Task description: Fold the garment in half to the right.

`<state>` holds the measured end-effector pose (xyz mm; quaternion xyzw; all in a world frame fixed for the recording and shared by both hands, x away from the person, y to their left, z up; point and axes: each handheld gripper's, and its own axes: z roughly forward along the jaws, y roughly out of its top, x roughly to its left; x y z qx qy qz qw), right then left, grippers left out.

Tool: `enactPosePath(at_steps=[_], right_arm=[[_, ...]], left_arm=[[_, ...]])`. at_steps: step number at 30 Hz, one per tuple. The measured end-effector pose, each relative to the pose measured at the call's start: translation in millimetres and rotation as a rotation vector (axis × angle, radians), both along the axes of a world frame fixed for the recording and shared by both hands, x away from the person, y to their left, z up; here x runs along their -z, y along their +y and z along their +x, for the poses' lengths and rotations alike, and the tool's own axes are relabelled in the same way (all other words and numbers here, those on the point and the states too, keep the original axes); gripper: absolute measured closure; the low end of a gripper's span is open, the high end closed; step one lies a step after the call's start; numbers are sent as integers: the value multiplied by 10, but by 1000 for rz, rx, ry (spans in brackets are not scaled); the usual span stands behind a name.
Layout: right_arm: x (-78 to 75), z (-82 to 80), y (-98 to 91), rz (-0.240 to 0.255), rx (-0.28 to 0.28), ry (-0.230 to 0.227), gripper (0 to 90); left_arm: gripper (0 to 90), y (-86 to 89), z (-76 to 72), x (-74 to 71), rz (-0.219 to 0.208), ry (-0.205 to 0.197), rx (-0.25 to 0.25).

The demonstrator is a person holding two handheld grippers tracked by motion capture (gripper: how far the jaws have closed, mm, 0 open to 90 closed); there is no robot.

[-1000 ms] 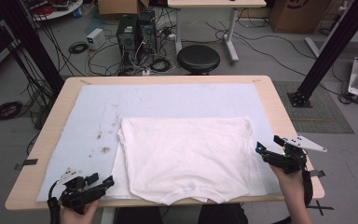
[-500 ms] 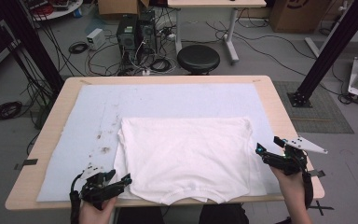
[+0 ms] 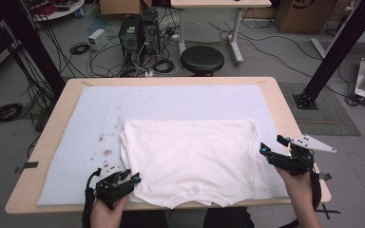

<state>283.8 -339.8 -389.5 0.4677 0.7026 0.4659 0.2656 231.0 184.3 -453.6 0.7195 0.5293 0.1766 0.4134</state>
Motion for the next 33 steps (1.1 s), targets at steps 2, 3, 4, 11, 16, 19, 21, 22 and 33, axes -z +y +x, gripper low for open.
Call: enactPosePath(at_steps=[2,3,4,11,16,19,21,22,33], right_arm=[[-53,20,31,-7,-11,-5,258],[-81,28,53,-7,-18,-1,260],[-105,42,75,-17,-25,-7,262],[-320,145,279,-55,-77,-12,280],[-473,235,439,-69,-116,-21,289],[-539,302,573,-75,-153,-12,313],[-572,353,684,-87,-178,-8,316],[-585,379,744,-91,-190,-4,323],[-622,756,1362,-93,-283,61,333]], left_arm=[[639,-14,7,-5,14,0,-1],[652,-20,10,-6,19,-2,-3],[665,-21,12,-11,27,1,-1],[733,-43,28,-29,38,4,5],[757,-57,33,-39,43,2,9],[764,-54,36,-43,42,3,13],[767,-50,37,-45,41,3,15],[769,-51,37,-46,38,4,15],[777,-23,45,-57,12,4,26]])
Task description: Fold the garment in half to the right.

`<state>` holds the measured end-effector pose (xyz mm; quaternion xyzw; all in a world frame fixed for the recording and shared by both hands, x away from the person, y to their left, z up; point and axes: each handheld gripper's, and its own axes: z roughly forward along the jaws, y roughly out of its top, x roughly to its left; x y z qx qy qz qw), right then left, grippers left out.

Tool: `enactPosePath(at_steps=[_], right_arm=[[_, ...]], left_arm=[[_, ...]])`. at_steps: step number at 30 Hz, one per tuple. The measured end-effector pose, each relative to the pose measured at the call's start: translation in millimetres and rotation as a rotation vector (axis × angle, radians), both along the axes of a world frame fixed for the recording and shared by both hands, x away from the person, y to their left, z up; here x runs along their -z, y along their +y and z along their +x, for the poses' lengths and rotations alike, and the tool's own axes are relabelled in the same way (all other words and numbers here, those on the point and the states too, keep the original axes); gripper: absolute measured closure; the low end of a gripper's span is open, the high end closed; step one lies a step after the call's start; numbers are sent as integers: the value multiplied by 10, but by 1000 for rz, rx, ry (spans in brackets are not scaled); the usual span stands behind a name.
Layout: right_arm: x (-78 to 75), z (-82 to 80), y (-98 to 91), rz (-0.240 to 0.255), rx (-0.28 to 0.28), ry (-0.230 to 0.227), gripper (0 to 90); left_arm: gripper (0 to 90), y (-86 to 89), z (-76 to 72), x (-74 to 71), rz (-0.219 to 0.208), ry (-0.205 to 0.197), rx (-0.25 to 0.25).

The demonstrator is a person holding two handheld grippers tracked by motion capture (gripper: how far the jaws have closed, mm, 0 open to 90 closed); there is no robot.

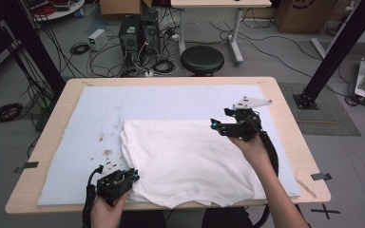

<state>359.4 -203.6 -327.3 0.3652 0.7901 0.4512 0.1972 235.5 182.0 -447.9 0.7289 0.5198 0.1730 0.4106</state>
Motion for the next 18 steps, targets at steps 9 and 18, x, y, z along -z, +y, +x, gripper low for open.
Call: enactPosePath(at_steps=[9,18], right_arm=[[40,279,616,-40,-69,36,347],[216,688,1301,-64,-182,106,407]], left_arm=[[777,17,19,5,-25,1,6],[778,34,23,14,-52,6,4]])
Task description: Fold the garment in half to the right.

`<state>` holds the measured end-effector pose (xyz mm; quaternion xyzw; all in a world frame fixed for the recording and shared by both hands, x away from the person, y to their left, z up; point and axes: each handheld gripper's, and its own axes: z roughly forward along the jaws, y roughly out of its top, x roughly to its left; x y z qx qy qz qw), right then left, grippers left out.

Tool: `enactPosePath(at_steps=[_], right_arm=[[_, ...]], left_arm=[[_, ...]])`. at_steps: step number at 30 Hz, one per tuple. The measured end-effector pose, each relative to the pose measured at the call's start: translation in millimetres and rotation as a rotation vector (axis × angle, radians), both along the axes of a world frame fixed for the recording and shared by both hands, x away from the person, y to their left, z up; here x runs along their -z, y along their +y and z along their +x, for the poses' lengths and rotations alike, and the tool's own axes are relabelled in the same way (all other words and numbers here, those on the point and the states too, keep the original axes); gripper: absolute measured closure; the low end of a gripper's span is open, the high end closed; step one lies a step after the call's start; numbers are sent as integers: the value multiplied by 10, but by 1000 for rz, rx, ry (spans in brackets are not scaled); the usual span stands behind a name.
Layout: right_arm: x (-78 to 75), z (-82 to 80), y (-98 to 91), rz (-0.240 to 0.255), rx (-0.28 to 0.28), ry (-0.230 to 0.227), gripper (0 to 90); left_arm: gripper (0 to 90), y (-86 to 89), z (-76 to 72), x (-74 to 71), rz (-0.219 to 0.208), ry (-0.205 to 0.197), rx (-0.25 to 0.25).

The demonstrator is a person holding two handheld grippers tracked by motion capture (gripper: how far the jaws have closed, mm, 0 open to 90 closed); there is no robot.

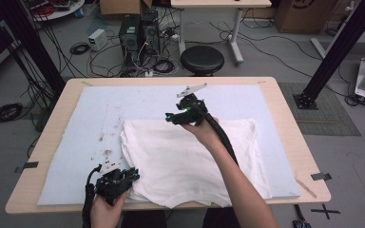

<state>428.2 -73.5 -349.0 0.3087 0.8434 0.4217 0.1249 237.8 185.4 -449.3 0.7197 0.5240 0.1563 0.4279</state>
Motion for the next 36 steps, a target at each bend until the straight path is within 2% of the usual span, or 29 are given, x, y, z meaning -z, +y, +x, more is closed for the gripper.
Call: enactPosePath(at_steps=[4,9,12,14,18,21,23,24,25,27,30,36], right_arm=[[110,216,336,-1,-56,31,449],[262,411,804,-17,-130,59,490],[391,526,1085,-32,-168,107,519],[481,583,1251,-38,-176,130,539],[635,655,1524,-63,-178,146,563],[730,698,1667,-72,-156,151,584],[790,707,1751,-87,-148,147,632],[821,710,1787,-105,-154,148,683],[847,707,1817,-132,-161,138,771],[860,682,1837,-161,-164,116,861],[796,677,1780,-146,-177,103,881],[527,631,1548,-72,-188,70,885]], left_arm=[[777,18,-13,9,-11,5,-8],[777,22,-11,9,-20,10,-14],[778,11,-10,8,-20,10,-18],[778,4,-9,8,-24,10,-23],[777,9,-12,10,-23,10,-23],[777,2,-19,10,-25,11,-30],[778,0,-21,11,-24,10,-32],[779,4,-24,10,-26,12,-33],[783,5,-26,8,-31,10,-36],[789,8,-34,-8,-38,4,-39],[796,-2,-43,-43,-40,-5,-34],[806,-79,-63,-156,-50,-29,-14]])
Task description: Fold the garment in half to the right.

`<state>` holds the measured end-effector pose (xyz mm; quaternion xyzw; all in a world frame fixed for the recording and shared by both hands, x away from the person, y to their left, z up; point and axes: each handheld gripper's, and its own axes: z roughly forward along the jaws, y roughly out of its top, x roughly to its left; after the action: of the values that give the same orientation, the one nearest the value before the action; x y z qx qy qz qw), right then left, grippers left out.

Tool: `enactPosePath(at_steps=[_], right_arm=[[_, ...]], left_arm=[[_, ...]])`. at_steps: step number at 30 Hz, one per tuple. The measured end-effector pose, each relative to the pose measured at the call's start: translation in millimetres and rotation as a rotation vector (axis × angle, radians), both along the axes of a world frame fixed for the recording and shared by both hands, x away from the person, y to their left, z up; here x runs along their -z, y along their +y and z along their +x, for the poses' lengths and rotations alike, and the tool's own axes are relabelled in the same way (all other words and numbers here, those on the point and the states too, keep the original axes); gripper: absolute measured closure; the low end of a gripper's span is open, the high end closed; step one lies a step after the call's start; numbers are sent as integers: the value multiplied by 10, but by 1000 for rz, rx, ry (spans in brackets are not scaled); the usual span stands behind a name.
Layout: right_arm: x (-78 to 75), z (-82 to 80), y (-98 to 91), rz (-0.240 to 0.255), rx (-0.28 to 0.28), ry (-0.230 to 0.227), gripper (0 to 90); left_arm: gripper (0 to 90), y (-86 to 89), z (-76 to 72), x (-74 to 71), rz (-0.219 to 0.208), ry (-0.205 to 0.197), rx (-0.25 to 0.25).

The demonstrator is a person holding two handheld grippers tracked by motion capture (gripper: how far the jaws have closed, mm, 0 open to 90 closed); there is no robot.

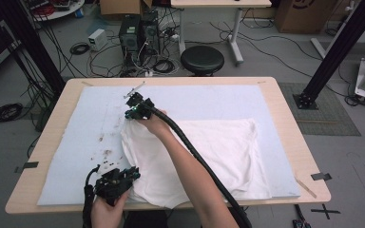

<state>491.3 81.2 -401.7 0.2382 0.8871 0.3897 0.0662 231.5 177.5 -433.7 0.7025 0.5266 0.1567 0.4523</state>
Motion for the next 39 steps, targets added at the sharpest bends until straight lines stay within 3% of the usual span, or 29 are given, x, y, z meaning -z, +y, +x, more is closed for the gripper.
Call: enactPosePath(at_steps=[6,11,14,16,26,29,39], right_arm=[[-252,-23,-355,80,20,-2,885],[-415,-43,-647,94,48,-12,884],[-497,-61,-811,98,55,-19,884],[-539,-75,-914,96,64,-27,884],[-676,-71,-1455,101,106,-37,885],[-697,-58,-1622,98,120,-37,885],[-737,-45,-2126,70,163,-38,884]], left_arm=[[806,-179,-19,-164,-5,-37,39],[806,-366,-28,-271,-23,-54,66],[806,-465,-25,-322,-63,-47,88],[806,-546,-22,-353,-57,-56,96],[806,-950,46,-470,-83,-72,152],[806,-1062,79,-479,-119,-62,173],[806,-1425,183,-474,-157,-49,236]])
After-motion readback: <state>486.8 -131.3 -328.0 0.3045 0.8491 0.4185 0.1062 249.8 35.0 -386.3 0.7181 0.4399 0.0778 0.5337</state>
